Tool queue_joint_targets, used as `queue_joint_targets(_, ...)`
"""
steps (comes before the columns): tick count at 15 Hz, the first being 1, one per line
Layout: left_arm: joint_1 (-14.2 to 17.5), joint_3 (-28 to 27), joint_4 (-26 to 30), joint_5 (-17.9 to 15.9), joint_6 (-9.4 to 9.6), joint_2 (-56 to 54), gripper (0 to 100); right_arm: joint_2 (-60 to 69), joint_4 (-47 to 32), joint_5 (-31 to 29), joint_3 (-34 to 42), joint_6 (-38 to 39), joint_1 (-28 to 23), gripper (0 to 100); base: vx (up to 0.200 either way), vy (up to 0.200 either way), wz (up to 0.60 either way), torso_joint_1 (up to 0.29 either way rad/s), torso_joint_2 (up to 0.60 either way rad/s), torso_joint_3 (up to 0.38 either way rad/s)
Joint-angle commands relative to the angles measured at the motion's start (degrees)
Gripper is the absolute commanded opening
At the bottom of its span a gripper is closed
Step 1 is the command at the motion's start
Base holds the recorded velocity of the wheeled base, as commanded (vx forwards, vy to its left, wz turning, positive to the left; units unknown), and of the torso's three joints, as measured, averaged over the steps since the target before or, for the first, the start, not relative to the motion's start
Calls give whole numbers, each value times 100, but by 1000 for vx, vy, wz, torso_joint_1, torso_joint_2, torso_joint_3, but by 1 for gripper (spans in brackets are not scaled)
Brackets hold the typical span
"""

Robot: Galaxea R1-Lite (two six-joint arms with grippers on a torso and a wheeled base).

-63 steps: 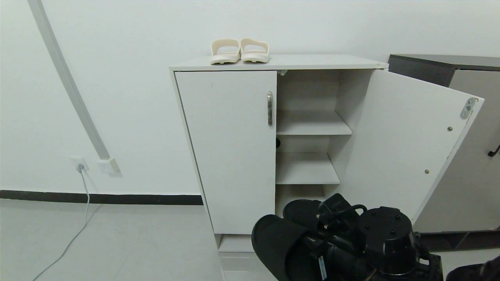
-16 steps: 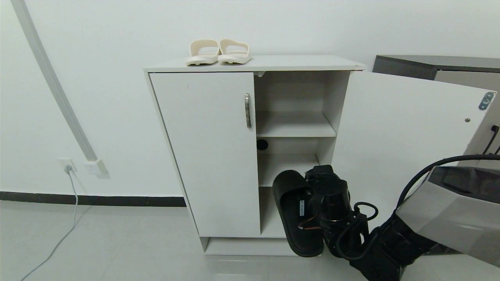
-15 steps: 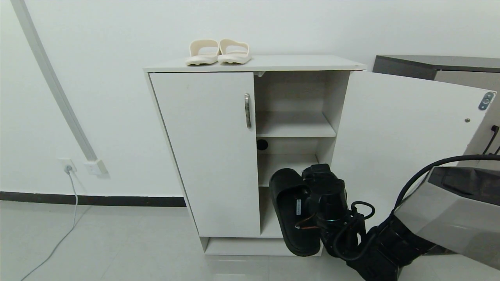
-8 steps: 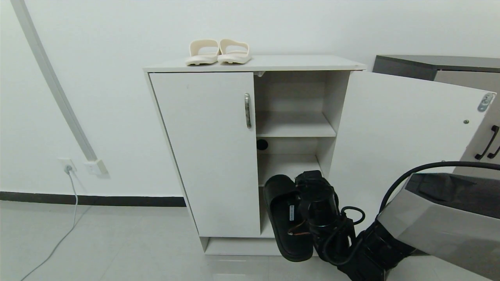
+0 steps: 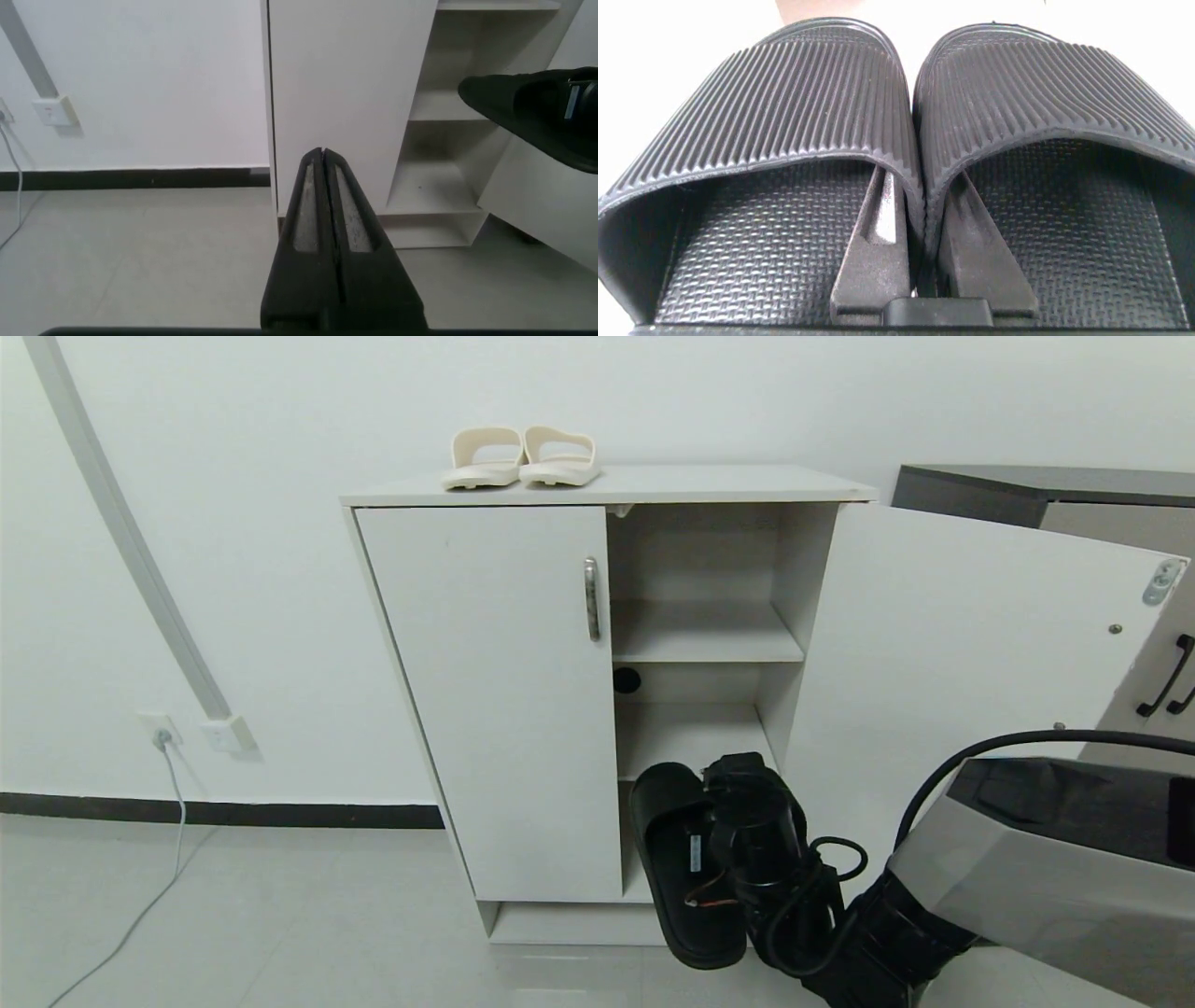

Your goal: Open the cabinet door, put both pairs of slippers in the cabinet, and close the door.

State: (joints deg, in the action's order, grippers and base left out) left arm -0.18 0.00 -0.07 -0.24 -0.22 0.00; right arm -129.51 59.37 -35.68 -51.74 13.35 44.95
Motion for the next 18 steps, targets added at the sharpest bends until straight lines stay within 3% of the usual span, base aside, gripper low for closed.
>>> queue_joint_targets(1, 1, 0, -1, -2, -4, 9, 0, -74, -4, 0, -3, 1, -3, 0, 0, 0, 0, -2, 2, -124)
queue_joint_targets(15, 1, 0, -1, 7, -13, 9, 0, -92, 75, -35, -65, -8, -3, 0, 0, 0, 0, 3, 4, -188)
queue_joint_targets(18, 1, 0, -1, 7, -13, 9, 0, -65, 1376, -237, 85, -676, 14, 0, 0, 0, 0, 2, 1, -17)
